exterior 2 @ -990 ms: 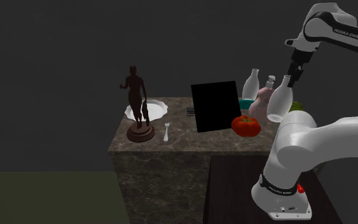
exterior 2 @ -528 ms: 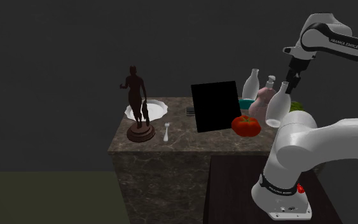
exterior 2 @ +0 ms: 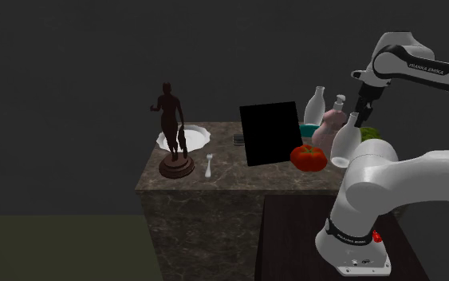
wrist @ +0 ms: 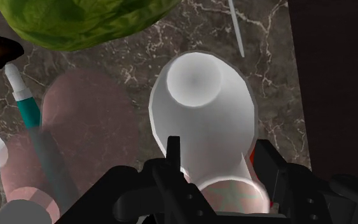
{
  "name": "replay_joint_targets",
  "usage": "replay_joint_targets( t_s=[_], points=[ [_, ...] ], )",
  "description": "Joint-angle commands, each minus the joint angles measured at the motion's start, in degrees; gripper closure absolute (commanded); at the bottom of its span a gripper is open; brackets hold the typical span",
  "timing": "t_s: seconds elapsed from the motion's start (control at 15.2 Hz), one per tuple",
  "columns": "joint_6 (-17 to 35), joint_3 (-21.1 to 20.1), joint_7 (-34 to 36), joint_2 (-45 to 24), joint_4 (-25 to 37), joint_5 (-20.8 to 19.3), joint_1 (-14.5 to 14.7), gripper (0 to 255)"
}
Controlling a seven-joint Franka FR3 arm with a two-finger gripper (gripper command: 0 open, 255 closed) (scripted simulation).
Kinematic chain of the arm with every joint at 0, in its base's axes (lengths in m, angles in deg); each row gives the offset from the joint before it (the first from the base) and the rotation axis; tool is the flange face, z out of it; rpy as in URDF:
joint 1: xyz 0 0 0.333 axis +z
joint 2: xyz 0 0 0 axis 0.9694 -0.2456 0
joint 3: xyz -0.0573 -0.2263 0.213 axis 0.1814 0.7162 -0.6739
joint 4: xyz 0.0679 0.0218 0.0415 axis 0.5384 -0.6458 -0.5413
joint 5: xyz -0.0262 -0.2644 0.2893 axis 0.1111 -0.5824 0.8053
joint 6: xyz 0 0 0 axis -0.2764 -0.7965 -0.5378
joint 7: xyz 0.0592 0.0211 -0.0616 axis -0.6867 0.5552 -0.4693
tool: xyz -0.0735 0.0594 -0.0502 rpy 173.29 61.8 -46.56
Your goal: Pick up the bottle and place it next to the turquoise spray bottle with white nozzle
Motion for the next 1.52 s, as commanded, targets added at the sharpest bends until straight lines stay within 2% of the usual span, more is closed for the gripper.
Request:
replay_joint_targets(
  t_s=[0.0, 0.46, 0.53, 0.86, 1.12, 1.45],
  points=[
    [0.8, 0.9, 0.1, 0.2, -0.7, -0.8, -0.1, 255],
    [0.8, 0.9, 0.1, 0.2, -0.7, -0.8, -0.1, 255],
    [0.8, 0.9, 0.1, 0.2, -0.7, -0.8, -0.1, 0],
    [0.8, 0.9, 0.1, 0.2, -0.7, -0.8, -0.1, 0],
    [-4.2, -4.0, -1.1, -1.2, 4.6, 3.5, 0.6, 0],
    [-4.1, -4.0, -1.1, -1.2, 4.6, 3.5, 0.6, 0]
  ],
)
